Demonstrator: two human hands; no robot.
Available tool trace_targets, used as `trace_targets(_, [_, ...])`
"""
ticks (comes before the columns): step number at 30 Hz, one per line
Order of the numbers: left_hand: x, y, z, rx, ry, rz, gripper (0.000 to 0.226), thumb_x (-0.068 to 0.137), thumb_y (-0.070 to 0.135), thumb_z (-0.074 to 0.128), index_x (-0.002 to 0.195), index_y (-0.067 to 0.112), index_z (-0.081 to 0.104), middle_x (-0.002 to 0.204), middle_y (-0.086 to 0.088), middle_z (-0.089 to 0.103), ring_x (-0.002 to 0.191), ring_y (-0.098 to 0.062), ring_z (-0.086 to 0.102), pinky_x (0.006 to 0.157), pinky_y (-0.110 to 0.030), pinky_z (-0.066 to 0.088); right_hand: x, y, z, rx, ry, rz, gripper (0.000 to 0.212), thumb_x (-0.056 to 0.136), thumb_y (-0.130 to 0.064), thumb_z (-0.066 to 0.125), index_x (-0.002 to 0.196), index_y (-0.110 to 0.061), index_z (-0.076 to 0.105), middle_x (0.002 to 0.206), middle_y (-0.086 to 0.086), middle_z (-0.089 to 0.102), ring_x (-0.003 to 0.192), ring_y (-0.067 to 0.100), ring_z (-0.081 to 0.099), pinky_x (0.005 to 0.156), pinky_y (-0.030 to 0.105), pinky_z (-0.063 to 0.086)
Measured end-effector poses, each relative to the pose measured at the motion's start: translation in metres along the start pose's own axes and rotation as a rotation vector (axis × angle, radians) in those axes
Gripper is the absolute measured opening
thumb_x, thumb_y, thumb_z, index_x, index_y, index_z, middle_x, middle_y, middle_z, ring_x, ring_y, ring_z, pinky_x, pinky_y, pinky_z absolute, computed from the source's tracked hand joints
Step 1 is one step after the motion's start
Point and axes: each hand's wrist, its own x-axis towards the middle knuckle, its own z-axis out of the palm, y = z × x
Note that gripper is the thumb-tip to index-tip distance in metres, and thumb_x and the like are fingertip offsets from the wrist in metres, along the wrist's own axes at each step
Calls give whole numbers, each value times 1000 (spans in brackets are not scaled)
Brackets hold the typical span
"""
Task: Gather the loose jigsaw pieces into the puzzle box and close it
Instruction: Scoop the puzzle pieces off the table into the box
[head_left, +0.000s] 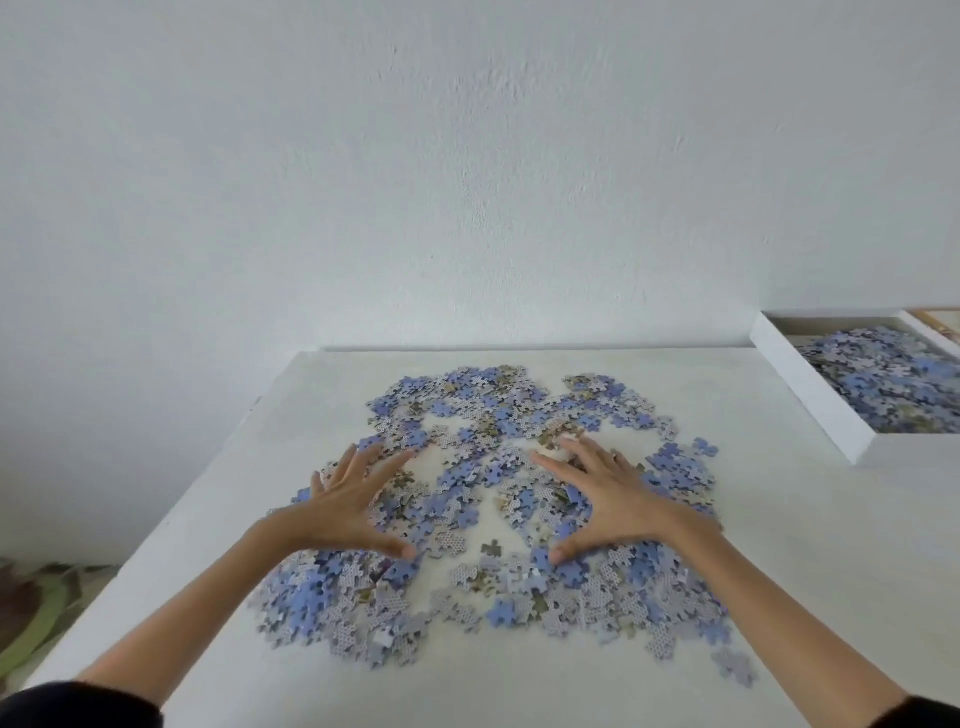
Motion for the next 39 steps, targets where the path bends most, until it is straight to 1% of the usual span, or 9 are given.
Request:
trace_targets(4, [-9,-11,15,13,66,75,126,35,101,31,138,49,-19,152,5,-26,140,-26,-21,106,-65,-10,0,-16,9,-33,98,73,110,38,-93,25,135,-53,-10,153,-5,-11,141,21,-9,111,48,-1])
trace_targets(11, [13,23,35,71,306,237,116,47,100,14,142,39,-11,151,4,13,135,-15,15,113,-46,9,2,-32,16,7,296,64,87,56,-85,25,135,-49,28,139,-9,30,126,11,26,102,34,27])
trace_targets(16, [22,41,35,30,370,255,109,49,97,11,143,42,17,129,10,33,117,-6,21,97,-28,24,7,-43,21,133,458,-12,45,75,-52,53,116,-35,57,111,-6,53,76,-10,41,69,7,32])
trace_targets(18, [27,45,33,-4,367,252,108,50,97,15,139,39,30,114,11,39,109,-7,27,90,-24,30,9,-47,19,150,509,-24,35,76,-38,58,110,-28,62,104,-4,57,57,-9,37,45,9,35])
trace_targets(21, [34,46,35,-120,446,310,81,64,90,29,112,30,54,90,15,53,88,-9,41,70,-15,33,10,-51,19,193,566,-32,24,79,-23,64,103,-24,63,102,-4,58,47,-8,34,50,8,41])
trace_targets(25, [38,52,36,-197,527,379,24,75,46,65,84,28,52,79,17,51,73,-2,44,65,-13,36,13,-46,20,300,621,-71,20,78,-16,64,97,-25,64,101,-6,62,49,-1,48,46,11,41])
trace_targets(30, [39,56,30,-269,443,357,43,62,1,74,75,30,44,91,18,46,78,-16,56,57,-40,50,16,-39,17,503,712,-93,19,76,-3,66,88,-18,64,92,-3,66,75,7,61,70,19,52])
trace_targets(36, [39,60,17,-393,443,460,56,67,-6,71,105,33,61,82,15,60,71,-11,60,55,-28,49,11,-35,6,576,757,-129,33,75,1,69,96,-24,65,88,-18,64,81,-4,59,82,6,43])
trace_targets(39, [38,66,5,-469,459,520,42,68,-3,75,96,28,69,84,10,62,71,-5,59,55,-19,47,9,-37,-8,623,762,-149,28,76,1,68,93,-21,66,86,-18,65,81,-4,61,78,6,45])
